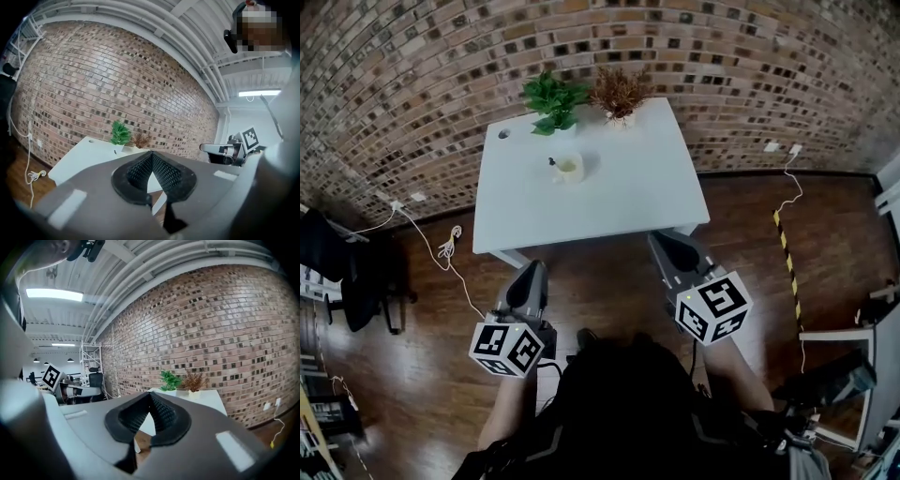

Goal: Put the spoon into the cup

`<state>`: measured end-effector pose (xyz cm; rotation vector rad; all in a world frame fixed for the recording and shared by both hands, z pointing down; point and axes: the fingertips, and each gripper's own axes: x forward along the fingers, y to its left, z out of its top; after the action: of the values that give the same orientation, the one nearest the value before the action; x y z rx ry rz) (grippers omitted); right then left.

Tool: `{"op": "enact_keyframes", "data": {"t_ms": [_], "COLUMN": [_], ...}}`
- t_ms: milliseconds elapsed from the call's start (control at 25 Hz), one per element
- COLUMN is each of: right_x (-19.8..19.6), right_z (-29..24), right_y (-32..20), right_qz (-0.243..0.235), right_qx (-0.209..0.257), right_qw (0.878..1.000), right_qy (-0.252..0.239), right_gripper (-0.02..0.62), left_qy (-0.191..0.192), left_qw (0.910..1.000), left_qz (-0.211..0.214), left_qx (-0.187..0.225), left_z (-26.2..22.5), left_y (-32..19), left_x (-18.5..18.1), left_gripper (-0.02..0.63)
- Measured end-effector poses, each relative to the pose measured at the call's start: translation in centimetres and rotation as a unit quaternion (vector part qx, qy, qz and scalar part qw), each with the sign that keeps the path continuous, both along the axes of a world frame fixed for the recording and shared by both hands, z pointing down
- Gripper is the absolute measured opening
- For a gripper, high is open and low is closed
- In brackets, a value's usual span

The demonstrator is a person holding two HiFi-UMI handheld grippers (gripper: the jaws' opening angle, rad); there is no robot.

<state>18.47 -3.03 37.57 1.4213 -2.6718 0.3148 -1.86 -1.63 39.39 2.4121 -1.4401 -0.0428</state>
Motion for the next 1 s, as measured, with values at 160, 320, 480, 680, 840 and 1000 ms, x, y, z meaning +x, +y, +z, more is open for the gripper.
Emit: {"op": "enact_keyframes", "data": {"t_ms": [160,320,480,680,840,1000], "right_x": [3.1,4.9,4.1,2.1,-0.3,-2.4], "right_z": [0.0,0.0,0.1,-1.4,-2.5,-2.2], "right_y": [1.2,1.8,2.8,4.2,5.9,6.8], "right_qz": [-0.010,-0.014,-0.014,-0.002,0.003,0.012], "right_qx": [-0.004,-0.003,-0.002,0.016,0.022,0.009], "right_qw": [1.000,0.999,0.999,0.999,0.999,1.000], "right_qy": [-0.017,-0.036,-0.037,-0.033,-0.035,-0.025], "right_gripper": [0.006,0.006,0.006,0.006,0.006,0.006], "left_qy": [-0.015,-0.038,-0.039,-0.031,-0.040,-0.014], "left_qw": [0.9996,0.9985,0.9981,0.9991,0.9987,0.9996], "left_qz": [-0.023,-0.038,-0.049,-0.026,-0.007,-0.008], "left_qx": [-0.009,-0.013,-0.001,0.011,0.031,0.021], "left_z": [-1.3,-1.7,-1.9,-2.2,-3.6,-2.9], "left_y": [1.6,3.3,4.9,6.1,7.4,8.3], "left_x": [2.3,3.2,1.9,0.5,-1.6,-4.6], "left_gripper": [0.003,0.003,0.003,0.003,0.003,0.003]}}
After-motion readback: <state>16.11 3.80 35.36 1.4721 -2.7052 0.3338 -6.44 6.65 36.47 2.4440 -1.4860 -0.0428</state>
